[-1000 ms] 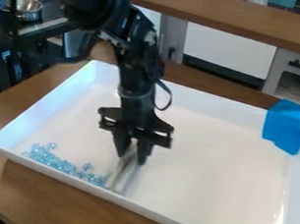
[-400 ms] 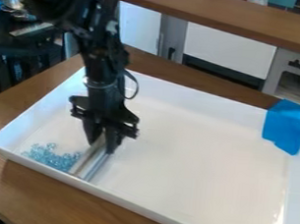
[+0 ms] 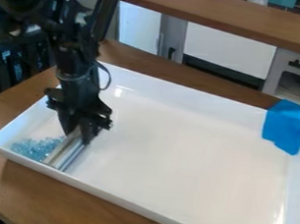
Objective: Sweep into pile
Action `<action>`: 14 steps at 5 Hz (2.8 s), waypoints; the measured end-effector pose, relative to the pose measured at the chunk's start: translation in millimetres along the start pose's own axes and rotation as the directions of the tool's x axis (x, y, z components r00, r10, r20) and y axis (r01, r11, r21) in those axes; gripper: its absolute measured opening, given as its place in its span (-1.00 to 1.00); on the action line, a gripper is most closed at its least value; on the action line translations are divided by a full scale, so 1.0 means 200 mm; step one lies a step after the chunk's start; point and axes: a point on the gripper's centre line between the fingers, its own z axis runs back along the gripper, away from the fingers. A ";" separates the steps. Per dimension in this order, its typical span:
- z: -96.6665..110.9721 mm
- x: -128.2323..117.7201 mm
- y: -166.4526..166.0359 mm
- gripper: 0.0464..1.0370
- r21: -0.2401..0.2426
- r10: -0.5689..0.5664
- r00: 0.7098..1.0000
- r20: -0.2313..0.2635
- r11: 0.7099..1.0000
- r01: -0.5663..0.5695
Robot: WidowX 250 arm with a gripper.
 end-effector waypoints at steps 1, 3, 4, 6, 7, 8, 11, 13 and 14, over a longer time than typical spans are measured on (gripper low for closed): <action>0.10 0.04 -0.09 -0.35 -0.070 0.047 0.998 -0.048 0.996 -0.050; 0.36 0.29 -0.48 -0.35 -0.206 0.138 0.988 -0.072 0.967 -0.151; 0.25 0.35 -0.59 -0.35 -0.153 0.214 0.972 -0.093 0.962 -0.226; 0.06 0.43 -0.38 -0.35 -0.016 0.508 0.857 -0.085 0.860 -0.511; 0.01 0.41 -0.35 -0.35 0.039 0.578 0.809 -0.105 0.816 -0.577; -0.02 0.47 -0.30 -0.35 0.066 0.614 0.783 -0.095 0.789 -0.611; -0.07 0.60 -0.26 -0.35 0.086 0.604 0.796 -0.047 0.796 -0.599; -0.06 0.60 -0.28 -0.23 0.065 0.594 0.801 -0.072 0.805 -0.590; 0.02 0.55 -0.31 0.39 0.095 0.554 0.830 -0.066 0.832 -0.547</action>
